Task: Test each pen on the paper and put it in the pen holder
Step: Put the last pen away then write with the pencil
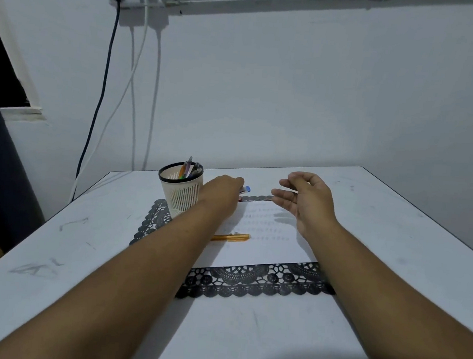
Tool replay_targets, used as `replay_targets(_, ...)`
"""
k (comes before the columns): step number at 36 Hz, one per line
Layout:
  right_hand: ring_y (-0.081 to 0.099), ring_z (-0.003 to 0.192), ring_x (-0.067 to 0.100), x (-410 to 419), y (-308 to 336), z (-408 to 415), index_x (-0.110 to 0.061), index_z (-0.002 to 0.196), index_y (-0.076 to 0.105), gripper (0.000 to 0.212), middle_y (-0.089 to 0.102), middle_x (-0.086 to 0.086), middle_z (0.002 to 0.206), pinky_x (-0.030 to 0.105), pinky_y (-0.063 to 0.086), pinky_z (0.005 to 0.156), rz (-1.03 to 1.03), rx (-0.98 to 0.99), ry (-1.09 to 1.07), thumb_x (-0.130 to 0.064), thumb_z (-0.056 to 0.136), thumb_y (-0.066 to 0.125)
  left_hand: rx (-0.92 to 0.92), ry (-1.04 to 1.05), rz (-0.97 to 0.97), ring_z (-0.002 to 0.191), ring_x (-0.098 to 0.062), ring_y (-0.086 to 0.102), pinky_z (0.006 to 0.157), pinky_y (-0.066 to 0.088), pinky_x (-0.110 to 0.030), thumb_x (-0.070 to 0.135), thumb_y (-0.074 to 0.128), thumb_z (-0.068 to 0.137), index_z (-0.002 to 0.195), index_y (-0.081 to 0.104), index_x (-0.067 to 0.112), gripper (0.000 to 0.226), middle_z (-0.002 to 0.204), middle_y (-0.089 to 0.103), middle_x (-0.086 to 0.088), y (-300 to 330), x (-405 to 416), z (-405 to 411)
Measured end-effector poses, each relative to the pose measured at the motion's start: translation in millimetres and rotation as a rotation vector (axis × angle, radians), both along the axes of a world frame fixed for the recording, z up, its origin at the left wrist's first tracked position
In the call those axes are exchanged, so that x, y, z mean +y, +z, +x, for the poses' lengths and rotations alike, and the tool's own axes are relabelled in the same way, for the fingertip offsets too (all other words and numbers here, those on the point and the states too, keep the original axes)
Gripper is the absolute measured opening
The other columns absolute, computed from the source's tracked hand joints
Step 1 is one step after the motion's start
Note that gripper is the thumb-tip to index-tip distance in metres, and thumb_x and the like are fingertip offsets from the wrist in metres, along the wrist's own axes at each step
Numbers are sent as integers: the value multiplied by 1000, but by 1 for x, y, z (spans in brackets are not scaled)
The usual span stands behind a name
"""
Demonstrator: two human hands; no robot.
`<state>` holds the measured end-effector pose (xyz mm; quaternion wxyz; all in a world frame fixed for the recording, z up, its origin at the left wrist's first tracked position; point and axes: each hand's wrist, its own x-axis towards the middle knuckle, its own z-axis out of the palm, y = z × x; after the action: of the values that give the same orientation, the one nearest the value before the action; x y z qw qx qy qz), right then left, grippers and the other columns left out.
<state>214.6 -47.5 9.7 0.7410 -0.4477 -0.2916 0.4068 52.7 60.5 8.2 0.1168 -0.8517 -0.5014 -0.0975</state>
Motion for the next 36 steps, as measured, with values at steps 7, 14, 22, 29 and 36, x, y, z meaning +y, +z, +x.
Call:
replay_targets(7,76,75,33,3,2,4,-8,106,61,4,70,15,94,38,61,66,-1,-49,2,-11,104,60,-29,-48,58,114,-25,52,74,51,-40,-1,51,94,133,52,19,44,117,58,-3,-2,2,7)
replay_targets(14,74,72,28,5,4,2,-4,108,59,7,67,15,92,34,62,65,30,-71,73,-2,101,61,-267,-228,-76,93,-10,62,80,54,-32,24,59,99,107,72,26,15,97,65,13,7,-39,-34)
replay_targets(22,74,72,27,-3,-4,-14,-7,107,58,8,68,14,93,36,63,62,-7,-189,100,-4,101,61,-366,-243,-287,83,-5,62,69,49,-24,36,75,90,96,72,30,9,92,66,15,-5,-69,-80)
replay_targets(29,72,69,28,-7,-10,-25,-6,107,59,8,70,14,87,36,62,58,-19,-236,82,-2,100,60,-274,-215,-286,86,-3,58,71,48,-24,29,64,96,101,72,28,9,96,62,15,-18,-76,-81)
replay_targets(36,69,67,23,-7,-7,-31,-5,104,59,8,68,17,87,33,64,63,-9,-227,80,1,100,60,-330,-253,-291,86,-3,57,72,47,-24,28,65,95,94,68,33,6,95,61,17,-16,-71,-89)
